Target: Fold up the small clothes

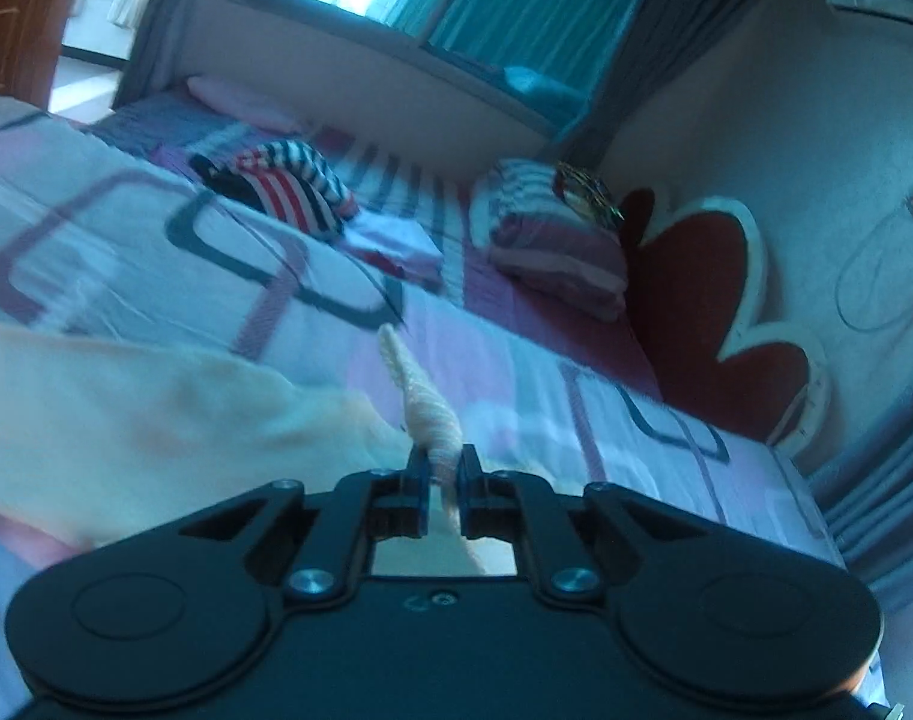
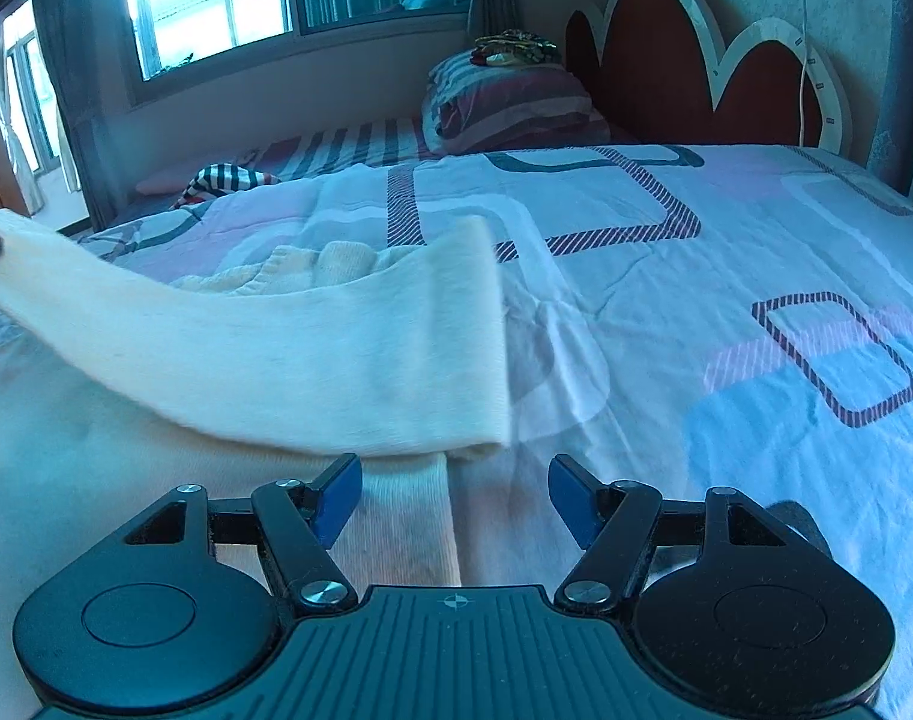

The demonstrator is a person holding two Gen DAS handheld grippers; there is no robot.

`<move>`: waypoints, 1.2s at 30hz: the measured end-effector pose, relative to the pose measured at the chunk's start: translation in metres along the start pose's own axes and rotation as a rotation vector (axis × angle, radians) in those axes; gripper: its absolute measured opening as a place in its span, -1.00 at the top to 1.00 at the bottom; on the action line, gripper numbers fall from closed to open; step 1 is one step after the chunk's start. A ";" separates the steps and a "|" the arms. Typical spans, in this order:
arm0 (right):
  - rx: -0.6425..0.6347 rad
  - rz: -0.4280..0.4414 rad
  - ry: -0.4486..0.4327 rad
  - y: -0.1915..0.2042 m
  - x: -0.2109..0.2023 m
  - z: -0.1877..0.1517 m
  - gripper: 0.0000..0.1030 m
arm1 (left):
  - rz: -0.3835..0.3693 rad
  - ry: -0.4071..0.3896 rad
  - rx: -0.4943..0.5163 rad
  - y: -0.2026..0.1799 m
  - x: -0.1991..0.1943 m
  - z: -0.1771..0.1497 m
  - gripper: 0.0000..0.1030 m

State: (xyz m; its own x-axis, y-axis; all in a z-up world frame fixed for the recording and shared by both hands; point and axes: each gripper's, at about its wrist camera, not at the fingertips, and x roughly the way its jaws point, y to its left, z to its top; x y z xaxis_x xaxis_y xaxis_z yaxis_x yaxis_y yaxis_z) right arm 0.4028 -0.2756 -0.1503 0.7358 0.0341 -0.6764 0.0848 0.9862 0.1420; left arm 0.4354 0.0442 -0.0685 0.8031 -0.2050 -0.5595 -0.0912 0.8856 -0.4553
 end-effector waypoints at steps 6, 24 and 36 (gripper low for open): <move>-0.007 0.016 -0.008 0.007 0.012 0.011 -0.19 | 0.079 -0.034 -0.084 0.036 -0.003 0.010 0.86; 0.055 0.076 -0.013 -0.005 0.007 0.029 -0.06 | 0.359 0.003 0.062 0.072 0.005 -0.037 -0.57; 0.110 0.038 0.012 -0.014 0.066 0.075 -0.32 | 0.246 0.067 0.218 0.031 0.033 -0.043 -0.47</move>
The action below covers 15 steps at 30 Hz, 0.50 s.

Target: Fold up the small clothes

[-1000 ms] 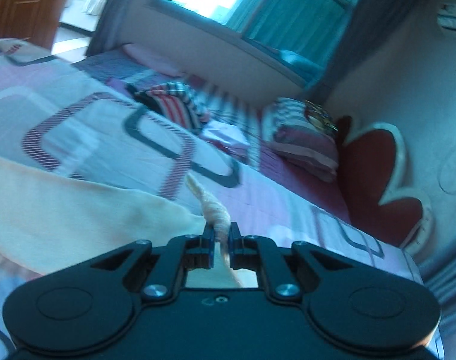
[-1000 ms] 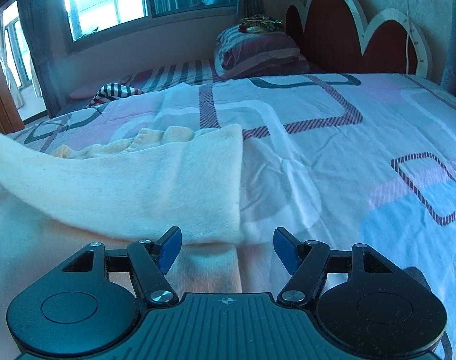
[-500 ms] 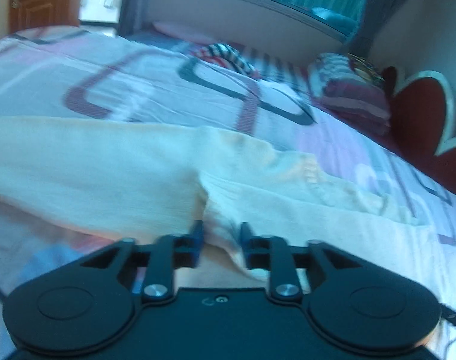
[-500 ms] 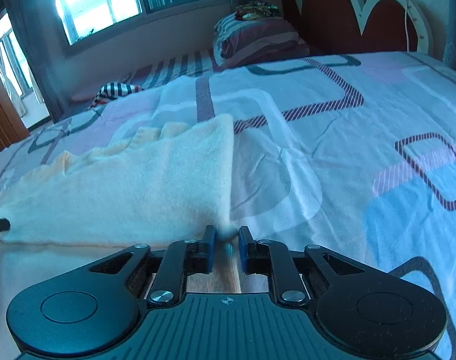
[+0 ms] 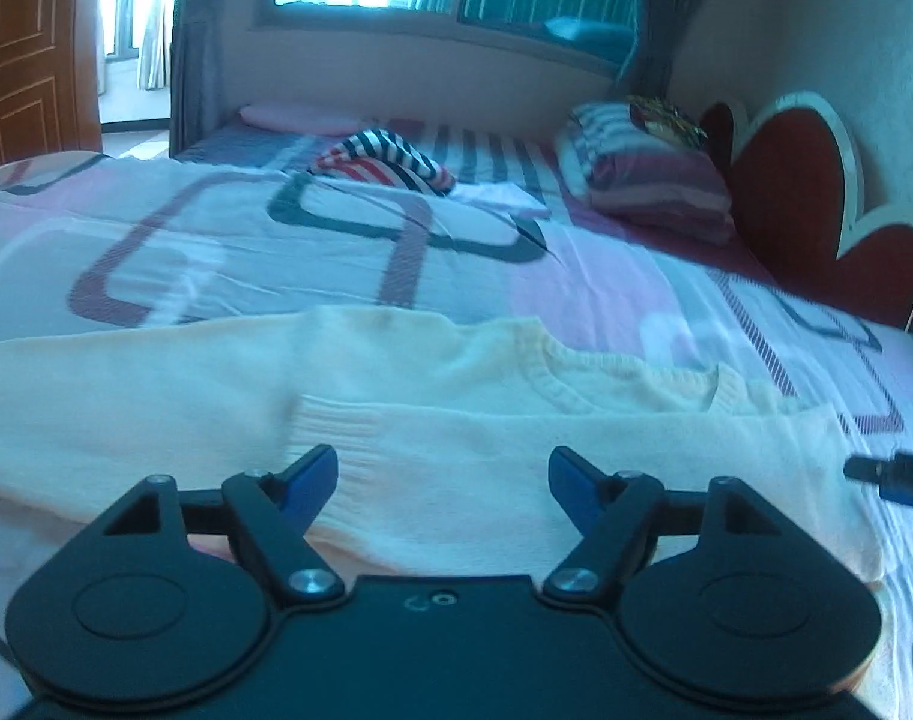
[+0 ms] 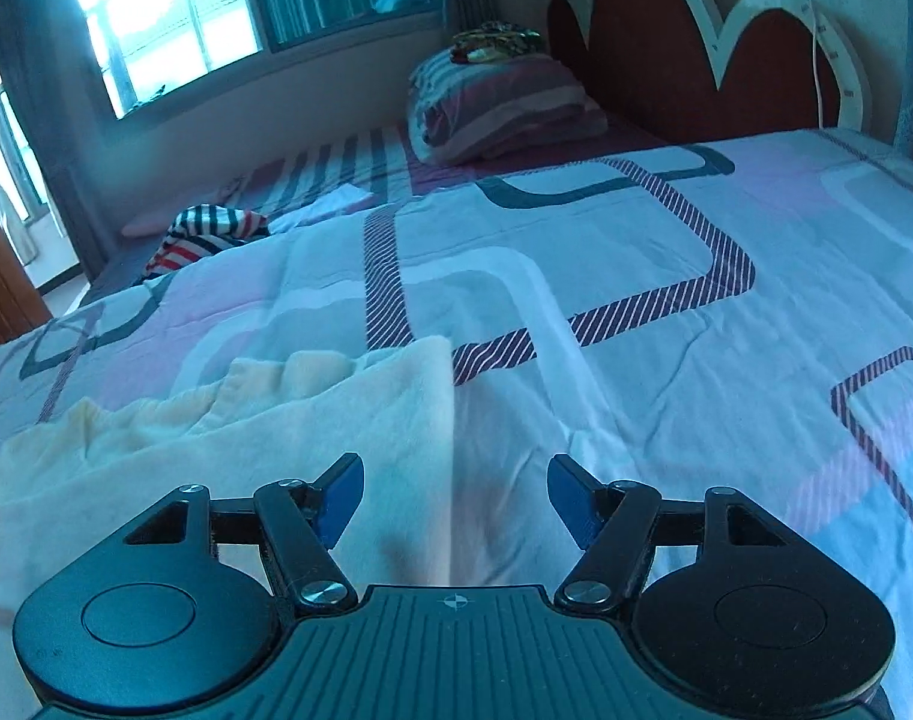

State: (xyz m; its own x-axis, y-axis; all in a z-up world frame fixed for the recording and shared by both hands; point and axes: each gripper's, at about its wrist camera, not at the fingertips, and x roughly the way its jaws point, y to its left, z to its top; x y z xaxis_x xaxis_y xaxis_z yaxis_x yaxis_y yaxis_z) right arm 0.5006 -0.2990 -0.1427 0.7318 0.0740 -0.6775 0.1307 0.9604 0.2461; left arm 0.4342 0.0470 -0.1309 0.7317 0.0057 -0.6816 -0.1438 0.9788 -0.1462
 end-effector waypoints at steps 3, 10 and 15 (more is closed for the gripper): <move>0.009 0.013 0.004 0.001 0.011 0.009 -0.32 | 0.012 0.030 -0.014 -0.002 0.013 -0.002 -0.47; 0.003 0.013 0.059 0.011 0.037 0.017 0.57 | 0.045 0.070 0.025 -0.003 0.028 -0.008 -0.47; -0.104 -0.050 0.027 0.021 0.037 0.016 0.87 | 0.050 0.064 0.050 -0.004 0.030 -0.010 -0.49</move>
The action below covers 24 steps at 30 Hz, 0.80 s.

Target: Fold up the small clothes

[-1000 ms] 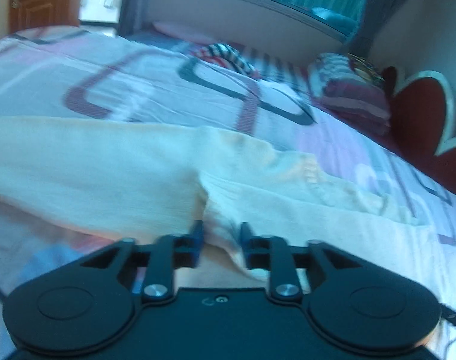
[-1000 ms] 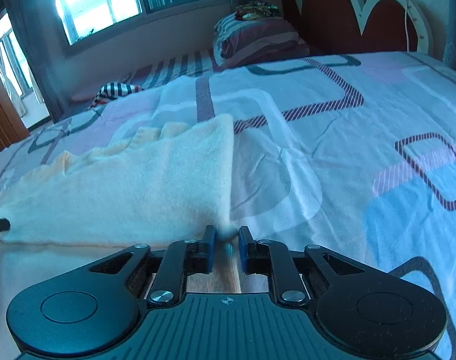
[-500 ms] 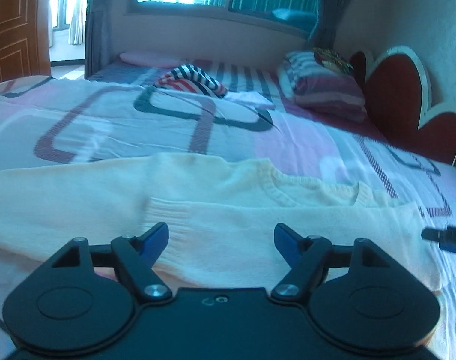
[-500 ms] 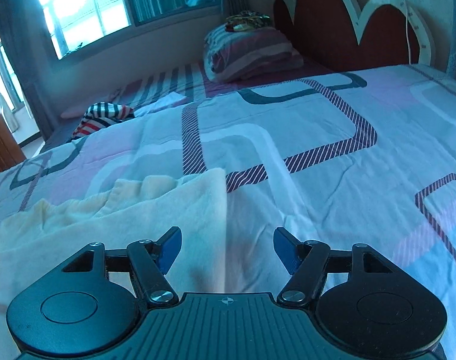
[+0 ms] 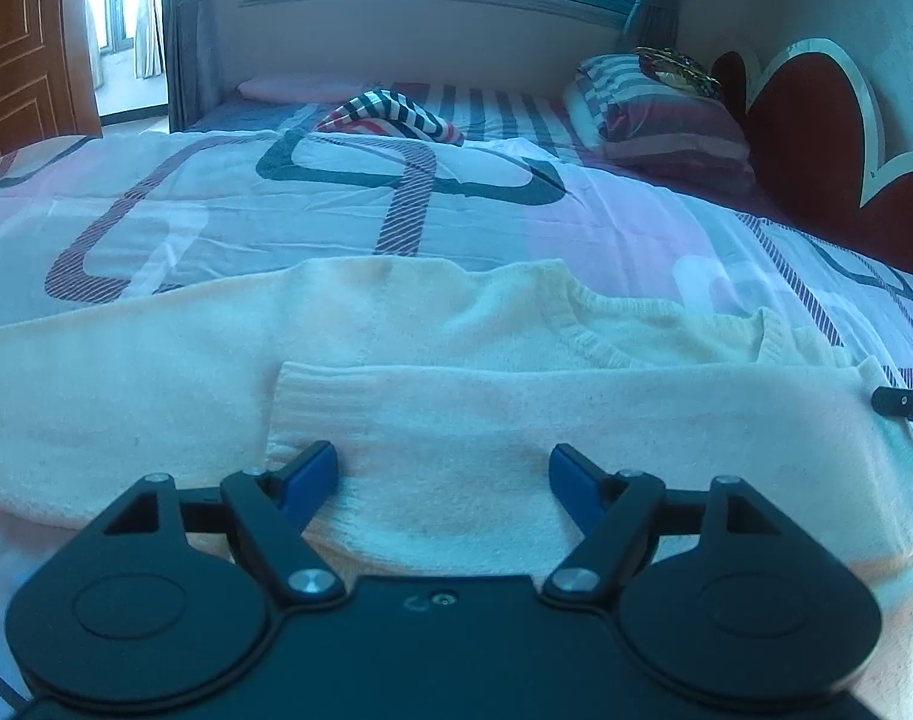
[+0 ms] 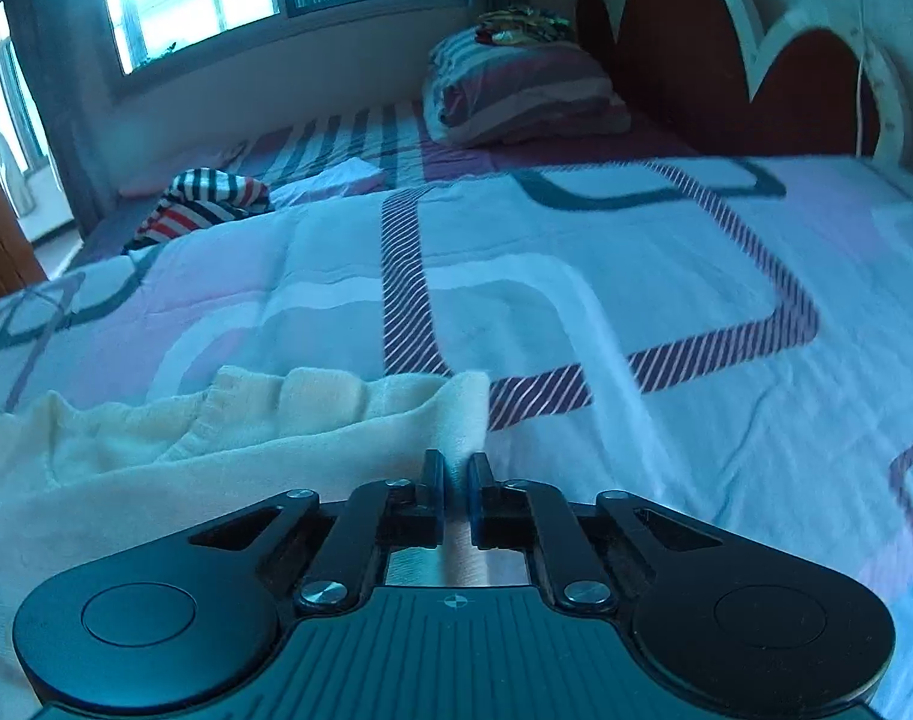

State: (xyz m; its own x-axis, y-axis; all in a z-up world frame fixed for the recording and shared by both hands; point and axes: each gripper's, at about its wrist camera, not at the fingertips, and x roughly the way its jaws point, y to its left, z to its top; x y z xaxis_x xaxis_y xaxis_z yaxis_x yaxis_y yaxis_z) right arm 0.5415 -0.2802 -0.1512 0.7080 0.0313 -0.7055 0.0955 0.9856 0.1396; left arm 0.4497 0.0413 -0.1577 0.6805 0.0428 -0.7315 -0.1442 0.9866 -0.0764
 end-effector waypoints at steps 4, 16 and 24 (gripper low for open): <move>-0.039 -0.037 0.004 0.003 0.007 -0.004 0.88 | -0.001 0.000 -0.002 0.000 0.000 0.000 -0.52; -0.107 0.075 -0.061 0.031 -0.051 -0.024 0.56 | 0.002 0.003 -0.013 -0.003 -0.015 -0.003 -0.53; -0.199 0.142 0.024 0.059 -0.057 -0.064 0.56 | 0.007 0.019 0.062 -0.007 -0.013 -0.014 -0.59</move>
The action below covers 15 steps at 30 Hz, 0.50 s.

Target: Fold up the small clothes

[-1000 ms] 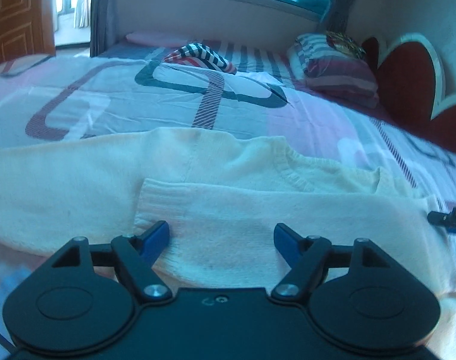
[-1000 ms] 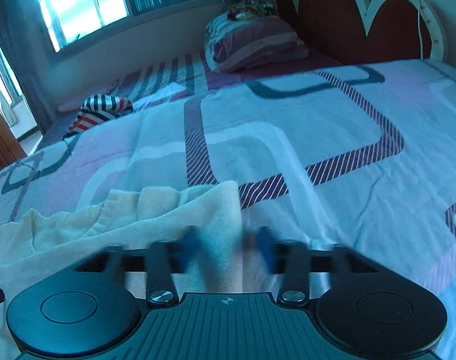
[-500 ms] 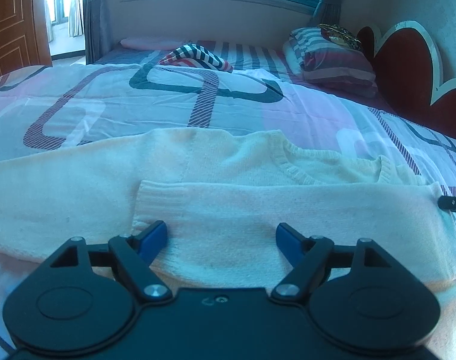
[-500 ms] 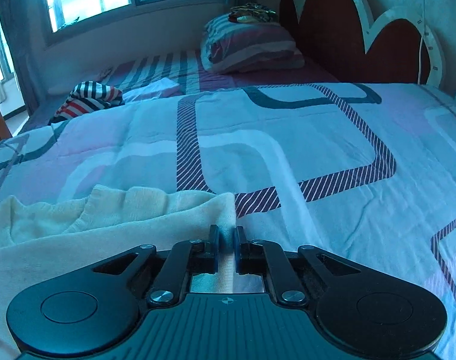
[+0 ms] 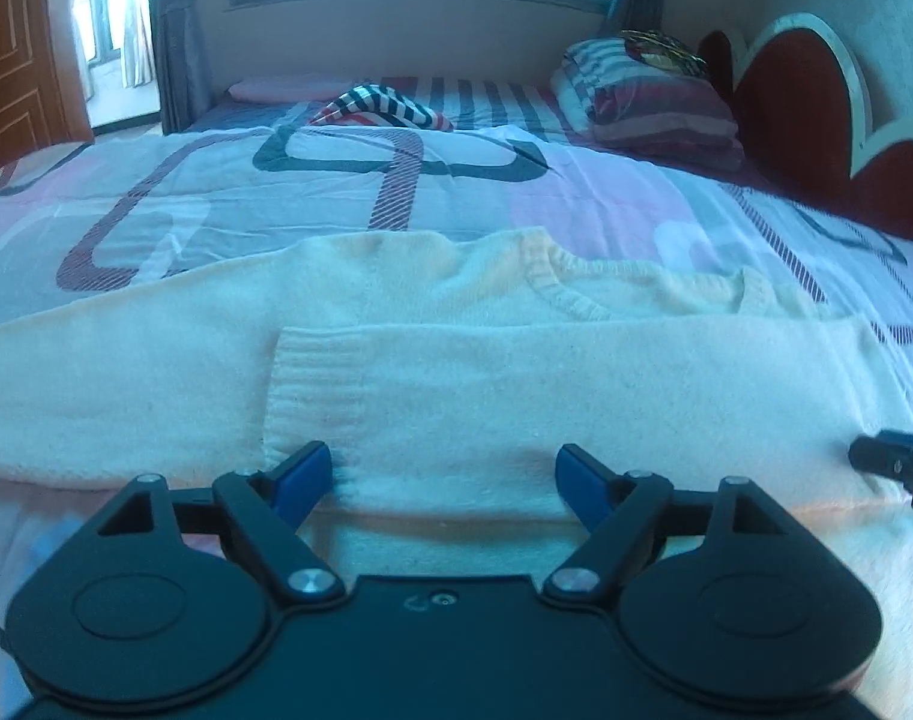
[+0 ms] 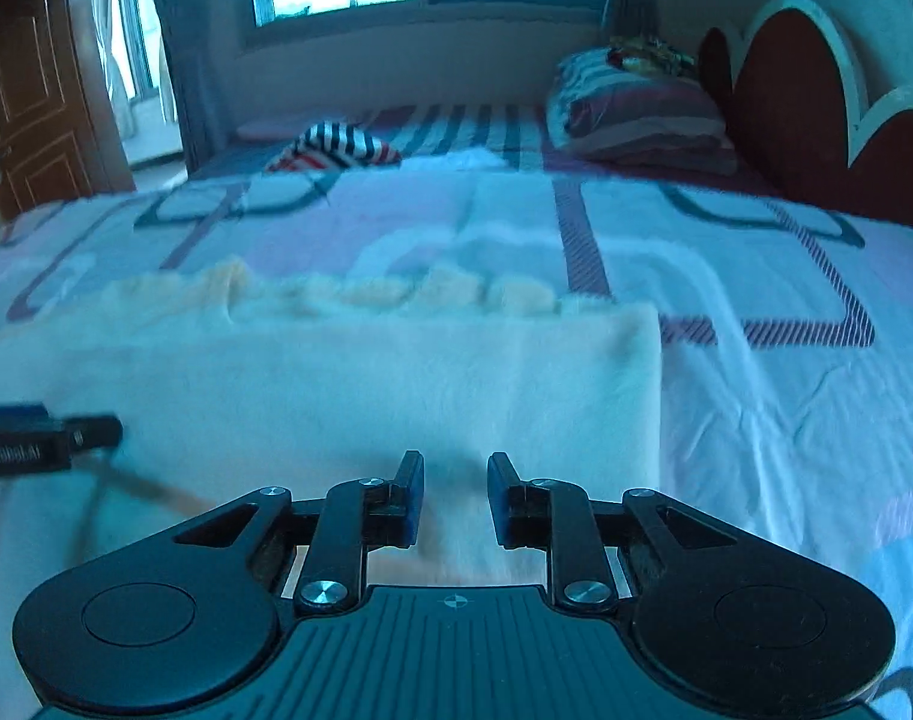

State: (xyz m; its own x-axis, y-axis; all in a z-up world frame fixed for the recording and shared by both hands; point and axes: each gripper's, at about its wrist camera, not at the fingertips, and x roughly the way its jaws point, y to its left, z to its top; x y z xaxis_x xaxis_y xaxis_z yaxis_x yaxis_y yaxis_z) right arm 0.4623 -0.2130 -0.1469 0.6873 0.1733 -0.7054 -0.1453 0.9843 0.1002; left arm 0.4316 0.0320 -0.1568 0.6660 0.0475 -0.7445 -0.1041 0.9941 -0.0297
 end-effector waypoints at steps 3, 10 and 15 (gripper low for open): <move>0.003 -0.058 -0.002 -0.012 0.000 -0.009 0.56 | -0.007 0.023 -0.021 0.004 -0.003 0.003 -0.58; 0.075 -0.038 0.004 -0.025 -0.024 -0.015 0.55 | 0.018 0.051 -0.130 0.020 -0.031 0.000 -0.66; 0.092 0.055 -0.019 -0.005 -0.041 -0.014 0.53 | 0.090 0.058 -0.147 0.043 -0.058 -0.010 -0.74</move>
State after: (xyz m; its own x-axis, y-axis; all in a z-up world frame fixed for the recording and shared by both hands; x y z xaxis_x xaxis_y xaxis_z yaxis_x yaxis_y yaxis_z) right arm 0.4245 -0.2253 -0.1286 0.6938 0.2271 -0.6834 -0.1181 0.9720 0.2031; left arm 0.3815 0.0716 -0.1216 0.6055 0.1256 -0.7859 -0.2710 0.9610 -0.0553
